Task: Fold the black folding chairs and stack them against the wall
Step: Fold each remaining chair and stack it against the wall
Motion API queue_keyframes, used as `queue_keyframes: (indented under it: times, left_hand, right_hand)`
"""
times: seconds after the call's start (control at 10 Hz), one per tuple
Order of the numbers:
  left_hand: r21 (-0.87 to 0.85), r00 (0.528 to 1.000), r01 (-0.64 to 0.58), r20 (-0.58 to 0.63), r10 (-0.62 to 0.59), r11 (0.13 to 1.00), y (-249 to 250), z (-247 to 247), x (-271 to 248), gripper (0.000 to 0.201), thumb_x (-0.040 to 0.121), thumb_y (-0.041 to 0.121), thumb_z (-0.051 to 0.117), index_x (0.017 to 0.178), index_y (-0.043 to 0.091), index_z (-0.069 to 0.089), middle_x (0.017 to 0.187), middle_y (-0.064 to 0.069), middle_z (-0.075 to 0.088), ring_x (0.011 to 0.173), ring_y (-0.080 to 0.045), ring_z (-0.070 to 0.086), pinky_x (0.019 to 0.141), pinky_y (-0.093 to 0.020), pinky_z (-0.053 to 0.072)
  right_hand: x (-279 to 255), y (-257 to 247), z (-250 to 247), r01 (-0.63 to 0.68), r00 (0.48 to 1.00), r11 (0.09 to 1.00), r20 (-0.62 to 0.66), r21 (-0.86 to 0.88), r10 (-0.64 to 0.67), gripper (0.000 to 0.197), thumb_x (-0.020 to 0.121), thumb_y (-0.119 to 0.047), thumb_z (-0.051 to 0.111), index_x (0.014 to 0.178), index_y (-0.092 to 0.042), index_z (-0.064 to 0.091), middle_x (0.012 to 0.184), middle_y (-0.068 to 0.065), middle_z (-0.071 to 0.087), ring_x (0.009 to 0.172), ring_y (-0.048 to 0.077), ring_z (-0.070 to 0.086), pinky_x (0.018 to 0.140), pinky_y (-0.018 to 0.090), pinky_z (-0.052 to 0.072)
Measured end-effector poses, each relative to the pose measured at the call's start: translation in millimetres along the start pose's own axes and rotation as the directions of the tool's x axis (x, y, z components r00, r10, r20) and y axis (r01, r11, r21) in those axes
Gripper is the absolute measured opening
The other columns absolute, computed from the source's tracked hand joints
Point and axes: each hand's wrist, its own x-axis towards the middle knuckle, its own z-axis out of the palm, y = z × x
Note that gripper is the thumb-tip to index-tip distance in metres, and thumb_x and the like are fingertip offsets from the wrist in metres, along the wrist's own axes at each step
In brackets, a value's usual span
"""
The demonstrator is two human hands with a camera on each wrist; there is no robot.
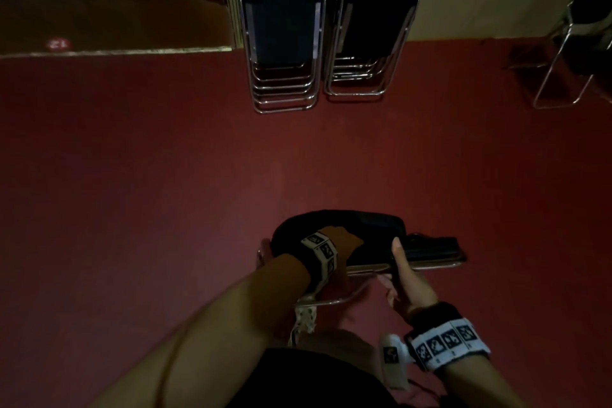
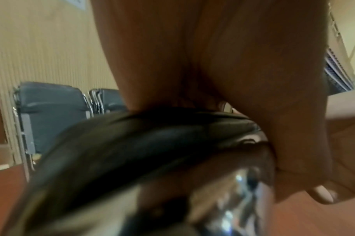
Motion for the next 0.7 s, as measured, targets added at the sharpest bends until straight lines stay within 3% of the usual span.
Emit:
queue_keyframes:
  times: [0.1, 0.2, 0.3, 0.4, 0.5, 0.6, 0.7]
  left_hand:
    - [-0.044, 0.999, -0.018, 0.039, 0.019, 0.999, -18, -19, 27, 0.085, 0.073, 0.036, 0.087, 0.145, 0.017, 0.047, 0.139, -0.009, 0.056, 0.122, -0.03, 0.058, 0.098, -0.039, 0.05]
    - [-0.068, 0.995, -0.042, 0.09, 0.048, 0.997, -51, -40, 47, 0.084, 0.071, 0.037, 0.089, 0.143, 0.018, 0.049, 0.138, -0.007, 0.057, 0.122, -0.028, 0.057, 0.101, -0.038, 0.048]
    - [-0.087, 0.982, -0.04, 0.18, 0.055, 0.995, -87, -56, 59, 0.069, 0.071, 0.035, 0.089, 0.131, 0.021, 0.057, 0.126, -0.005, 0.065, 0.113, -0.025, 0.062, 0.098, -0.039, 0.051]
    - [-0.125, 0.971, -0.055, 0.226, 0.082, 0.991, -129, -72, 67, 0.064, 0.071, 0.033, 0.089, 0.126, 0.02, 0.06, 0.122, -0.004, 0.067, 0.11, -0.024, 0.064, 0.098, -0.042, 0.053]
    - [-0.069, 0.956, -0.065, 0.282, 0.082, 0.995, -178, -78, 74, 0.081, 0.076, 0.033, 0.086, 0.145, 0.016, 0.047, 0.146, -0.007, 0.053, 0.13, -0.027, 0.054, 0.108, -0.039, 0.045]
    - [-0.053, 0.972, -0.117, 0.198, 0.125, 0.992, -242, -112, 59, 0.088, 0.071, 0.036, 0.089, 0.145, 0.017, 0.047, 0.144, -0.007, 0.055, 0.128, -0.028, 0.055, 0.109, -0.041, 0.045]
    - [-0.16, 0.981, -0.085, 0.159, 0.111, 0.983, -292, -140, 58, 0.057, 0.073, 0.024, 0.088, 0.123, 0.018, 0.063, 0.123, -0.005, 0.067, 0.106, -0.022, 0.064, 0.096, -0.037, 0.051]
  right_hand:
    - [23, -23, 7, -0.038, 0.999, 0.998, -0.017, -0.05, 0.037, 0.082, 0.063, -0.092, 0.059, 0.12, -0.033, 0.063, 0.092, 0.007, 0.072, 0.064, 0.015, 0.07, 0.054, 0.033, 0.035]
    - [45, -41, 29, -0.085, 0.995, 0.996, -0.05, -0.042, 0.083, 0.091, 0.064, -0.091, 0.058, 0.118, -0.02, 0.069, 0.095, 0.013, 0.075, 0.079, 0.023, 0.073, 0.057, 0.03, 0.039]
    - [59, -54, 59, -0.176, 0.984, 0.984, -0.026, -0.031, 0.176, 0.105, 0.075, -0.085, 0.055, 0.137, -0.001, 0.057, 0.139, 0.026, 0.057, 0.134, 0.039, 0.051, 0.053, 0.019, 0.043]
    - [66, -76, 99, -0.137, 0.986, 0.99, -0.089, 0.024, 0.138, 0.061, 0.083, -0.069, 0.065, 0.101, -0.011, 0.072, 0.095, 0.005, 0.076, 0.087, 0.018, 0.073, 0.059, 0.021, 0.048]
    - [74, -84, 143, -0.179, 0.97, 0.984, -0.169, -0.018, 0.173, 0.055, 0.086, -0.069, 0.058, 0.072, -0.016, 0.058, 0.057, -0.002, 0.056, 0.049, 0.009, 0.051, 0.047, 0.02, 0.043]
    - [73, -111, 203, -0.148, 0.981, 0.989, -0.132, -0.018, 0.144, 0.055, 0.089, -0.069, 0.051, 0.073, -0.016, 0.053, 0.064, -0.001, 0.05, 0.049, 0.007, 0.047, 0.04, 0.014, 0.041]
    - [84, -164, 250, -0.098, 0.991, 0.994, -0.094, -0.048, 0.093, 0.055, 0.085, -0.068, 0.059, 0.081, -0.014, 0.062, 0.06, -0.005, 0.054, 0.047, 0.005, 0.052, 0.041, 0.016, 0.041]
